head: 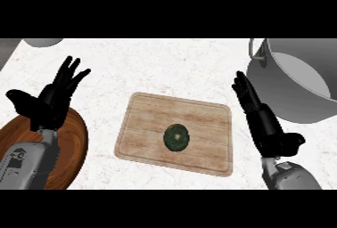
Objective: Pick the squash from the cutting board and place it in the pot
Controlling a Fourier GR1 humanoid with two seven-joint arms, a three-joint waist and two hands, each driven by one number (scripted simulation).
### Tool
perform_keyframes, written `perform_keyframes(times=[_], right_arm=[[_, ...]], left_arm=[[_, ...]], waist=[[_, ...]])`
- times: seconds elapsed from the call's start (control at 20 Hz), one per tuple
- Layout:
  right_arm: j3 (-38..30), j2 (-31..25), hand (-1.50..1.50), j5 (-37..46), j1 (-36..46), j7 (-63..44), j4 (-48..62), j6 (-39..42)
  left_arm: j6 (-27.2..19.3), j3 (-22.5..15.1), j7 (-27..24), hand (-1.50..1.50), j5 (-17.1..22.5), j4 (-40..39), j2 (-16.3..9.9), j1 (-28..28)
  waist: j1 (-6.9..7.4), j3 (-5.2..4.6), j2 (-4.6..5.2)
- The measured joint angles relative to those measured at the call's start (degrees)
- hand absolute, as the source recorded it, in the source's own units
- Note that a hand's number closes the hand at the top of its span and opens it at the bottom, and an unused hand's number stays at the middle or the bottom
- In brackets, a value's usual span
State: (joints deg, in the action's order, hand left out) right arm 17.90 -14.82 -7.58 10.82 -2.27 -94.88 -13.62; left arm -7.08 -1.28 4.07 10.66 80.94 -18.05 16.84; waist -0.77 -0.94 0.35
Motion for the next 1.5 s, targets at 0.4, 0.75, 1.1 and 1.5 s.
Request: perform_keyframes(times=[0.4, 0.75, 1.1, 1.5], right_arm=[[7.2, 3.4, -1.5, 7.8, 9.2, -1.8, 8.4, -0.8], [14.0, 3.4, -1.5, 29.2, 4.0, 1.4, 3.1, -17.8], [19.5, -3.9, -1.5, 46.1, 0.0, -17.7, -11.2, -10.9], [21.1, -5.5, -1.5, 49.2, 6.8, -44.9, -25.6, 14.6]], left_arm=[[-1.1, -2.7, 4.7, 0.0, 0.1, 4.4, 3.3, -3.1], [-2.5, -3.8, 9.1, 0.0, 0.9, 8.8, 4.7, -6.6], [-4.4, -5.0, 11.7, 0.0, -0.4, 12.6, 5.4, -8.8], [-4.8, -5.5, 12.4, 0.0, -1.0, 13.7, 6.0, -9.4]], waist=[[2.23, 0.09, -0.84], [0.6, 0.75, -1.11], [-0.66, 0.71, -1.25], [0.07, 0.69, -0.98]])
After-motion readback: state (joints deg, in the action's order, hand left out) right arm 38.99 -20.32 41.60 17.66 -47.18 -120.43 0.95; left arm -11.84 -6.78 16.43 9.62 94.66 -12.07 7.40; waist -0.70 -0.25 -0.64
